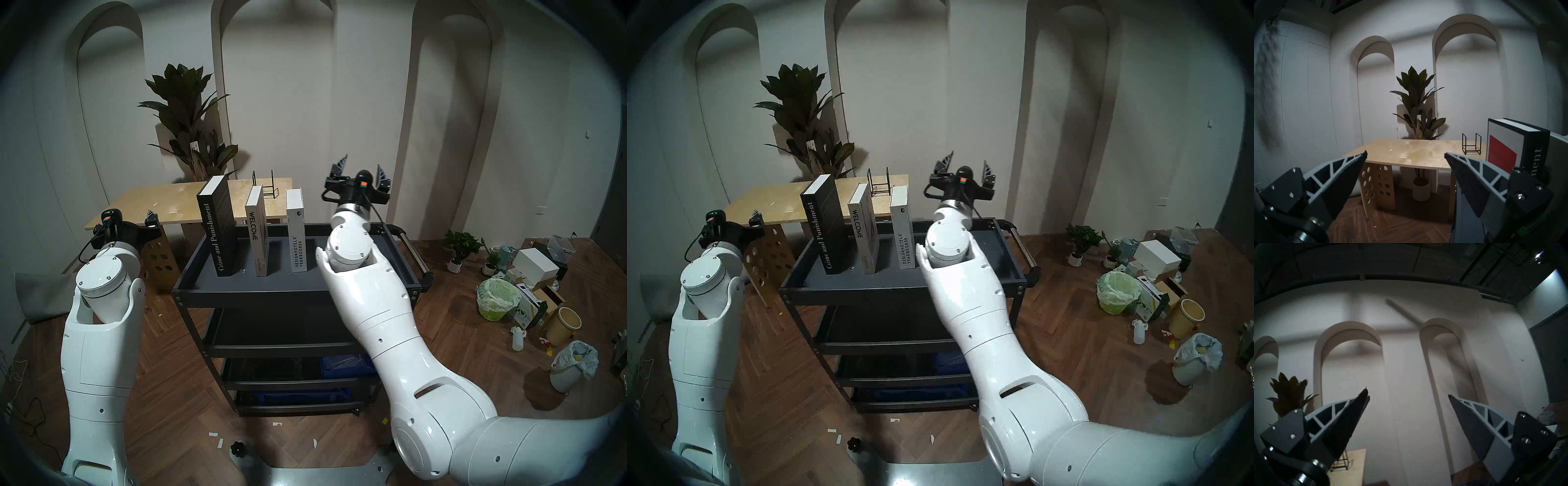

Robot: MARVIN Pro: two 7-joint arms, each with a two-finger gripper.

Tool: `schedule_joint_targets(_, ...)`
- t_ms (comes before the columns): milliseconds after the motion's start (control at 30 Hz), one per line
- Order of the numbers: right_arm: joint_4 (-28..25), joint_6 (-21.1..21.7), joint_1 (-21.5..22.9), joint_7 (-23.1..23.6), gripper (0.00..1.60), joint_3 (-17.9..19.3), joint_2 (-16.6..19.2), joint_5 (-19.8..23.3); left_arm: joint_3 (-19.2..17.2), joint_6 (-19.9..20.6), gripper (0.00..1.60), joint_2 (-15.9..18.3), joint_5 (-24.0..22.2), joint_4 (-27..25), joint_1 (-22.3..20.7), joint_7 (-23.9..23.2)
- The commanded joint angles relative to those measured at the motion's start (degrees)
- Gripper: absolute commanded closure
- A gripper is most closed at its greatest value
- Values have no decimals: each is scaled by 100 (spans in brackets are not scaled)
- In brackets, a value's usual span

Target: Sort the books onto the shelf by size, largest to the left

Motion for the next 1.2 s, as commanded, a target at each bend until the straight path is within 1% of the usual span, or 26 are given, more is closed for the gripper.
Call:
schedule_joint_targets(0, -351, 459, -328, 328, 0, 417, 662, 38, 62, -106, 0, 87, 84, -288, 50, -71)
schedule_joint_targets(133, -503, 799, -551, 666, 0, 507, 917, 116, 84, -104, 0, 81, 81, -319, 135, -121)
schedule_joint_targets(333, -978, 1210, -789, 1262, 0, 628, 1253, 302, 137, -161, 0, 131, 120, -370, 269, -231)
schedule_joint_targets(400, -1057, 1342, -834, 1463, 0, 646, 1340, 378, 136, -178, 0, 160, 142, -393, 307, -262)
schedule_joint_targets(500, -1367, 1592, -985, 1838, 0, 683, 1489, 520, 125, -214, 0, 187, 159, -425, 363, -311)
schedule_joint_targets(533, -1301, 1628, -951, 1838, 0, 673, 1525, 554, 121, -225, 0, 194, 163, -434, 377, -324)
schedule_joint_targets(567, -1422, 1717, -1009, 1988, 0, 692, 1572, 605, 116, -237, 0, 202, 168, -444, 394, -340)
schedule_joint_targets(600, -1549, 1820, -1068, 2155, 0, 711, 1630, 667, 109, -252, 0, 211, 173, -455, 413, -359)
schedule_joint_targets(767, -1843, 2152, -1151, 2625, 0, 697, 1817, 966, 87, -319, 0, 239, 167, -469, 493, -466)
schedule_joint_targets(800, -1999, 2281, -1222, 2827, 0, 727, 1882, 1045, 81, -341, 0, 243, 163, -470, 513, -493)
schedule_joint_targets(833, -1918, 2293, -1177, 2780, 0, 708, 1919, 1107, 80, -361, 0, 248, 158, -462, 529, -521)
schedule_joint_targets(867, -2098, 2424, -1272, 2998, 0, 758, 1986, 1190, 74, -386, 0, 252, 157, -456, 548, -547)
schedule_joint_targets(933, -2182, 2529, -1336, 3141, 0, 796, 2084, 1332, 63, -436, 0, 248, 136, -426, 568, -596)
schedule_joint_targets(1033, -2460, 2852, -1460, 3531, 0, 874, 2261, 1577, 40, -514, 0, 262, 130, -421, 600, -670)
schedule_joint_targets(1067, -2454, 2910, -1447, 3557, 0, 870, 2309, 1649, 33, -536, 0, 265, 128, -419, 608, -690)
schedule_joint_targets(1100, -2651, 3087, -1546, 3797, 0, 941, 2376, 1729, 24, -568, 0, 268, 125, -416, 618, -718)
schedule_joint_targets(1133, -2567, 3118, -1485, 3746, 0, 904, 2432, 1821, 17, -592, 0, 271, 123, -412, 624, -739)
schedule_joint_targets(1167, -2734, 3285, -1567, 3954, 0, 971, 2491, 1890, 9, -624, 0, 273, 120, -407, 633, -765)
